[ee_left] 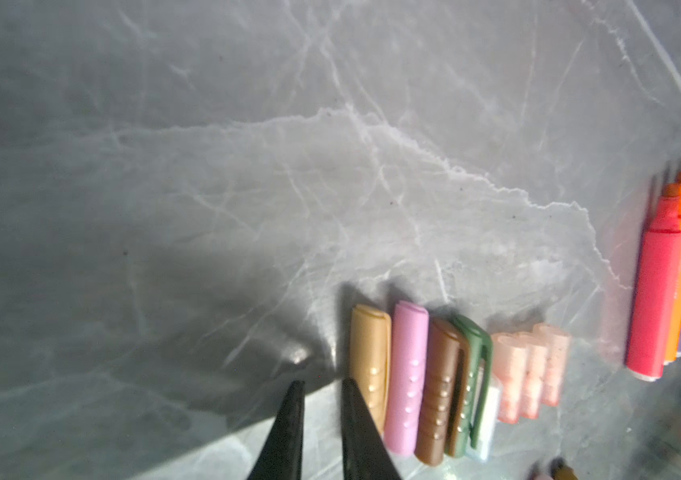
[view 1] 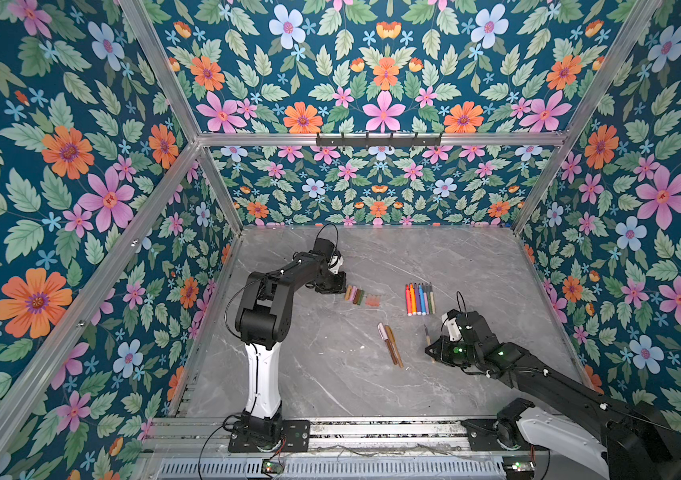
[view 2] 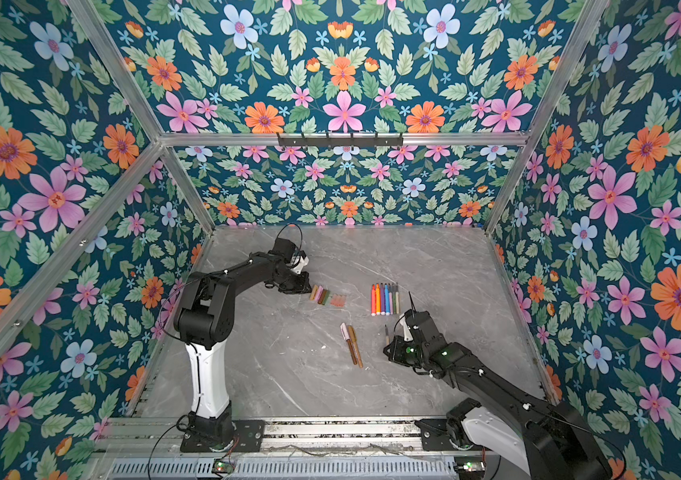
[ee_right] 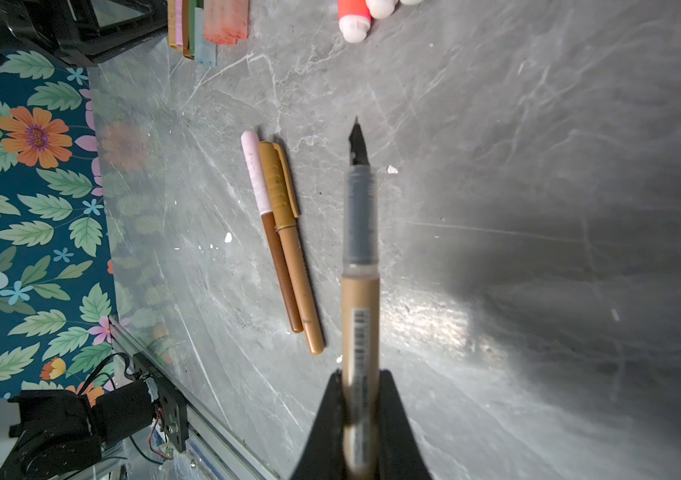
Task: Open the pen caps
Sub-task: 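Carry the uncapped tan pen to the uncapped pens while the left gripper rises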
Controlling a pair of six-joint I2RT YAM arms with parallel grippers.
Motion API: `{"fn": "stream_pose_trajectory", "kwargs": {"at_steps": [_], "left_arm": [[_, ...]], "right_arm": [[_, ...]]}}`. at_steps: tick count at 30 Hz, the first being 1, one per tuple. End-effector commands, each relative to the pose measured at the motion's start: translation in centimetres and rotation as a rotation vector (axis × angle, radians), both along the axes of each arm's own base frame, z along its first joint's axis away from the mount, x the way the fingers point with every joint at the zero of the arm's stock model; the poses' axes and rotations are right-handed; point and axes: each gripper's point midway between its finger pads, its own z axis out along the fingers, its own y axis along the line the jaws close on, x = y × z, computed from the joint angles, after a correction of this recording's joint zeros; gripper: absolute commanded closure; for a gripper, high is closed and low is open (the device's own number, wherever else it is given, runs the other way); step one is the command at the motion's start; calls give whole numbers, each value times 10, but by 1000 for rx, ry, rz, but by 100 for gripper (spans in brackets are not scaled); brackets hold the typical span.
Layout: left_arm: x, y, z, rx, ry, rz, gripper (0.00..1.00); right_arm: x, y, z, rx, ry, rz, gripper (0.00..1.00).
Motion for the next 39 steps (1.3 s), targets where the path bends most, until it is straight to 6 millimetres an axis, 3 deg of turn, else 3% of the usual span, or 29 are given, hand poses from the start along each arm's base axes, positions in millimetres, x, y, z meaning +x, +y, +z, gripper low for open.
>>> {"fn": "stream_pose_trajectory", "kwargs": {"at_steps": [1, 7, 13, 19, 22, 27, 31, 34, 39], "left_arm": [[-11, 3, -9, 24, 43, -15, 80], [-8, 8, -6, 55, 24, 0, 80], [1, 20, 25, 62, -53, 36, 80], [4, 24, 73, 22, -185, 38, 79], [5, 21, 94, -3, -229, 35, 79], [8, 32, 112, 52, -286, 50, 79], [8, 37, 118, 78, -302, 57, 78], [8, 39, 121, 90, -313, 58, 78], [6, 41, 122, 106, -318, 59, 78]], "right_arm": [[4, 1, 4, 11, -20, -4, 100], [3, 1, 4, 8, -18, -3, 100], [12, -7, 19, -21, -38, -5, 100], [58, -47, 53, -100, -111, -42, 100], [89, -72, 53, -116, -99, -83, 100], [136, -95, 37, -191, -42, -84, 100], [166, -93, 14, -206, 23, -48, 100], [178, -93, -9, -214, 64, -54, 100], [184, -90, -27, -196, 103, -46, 100]]}}
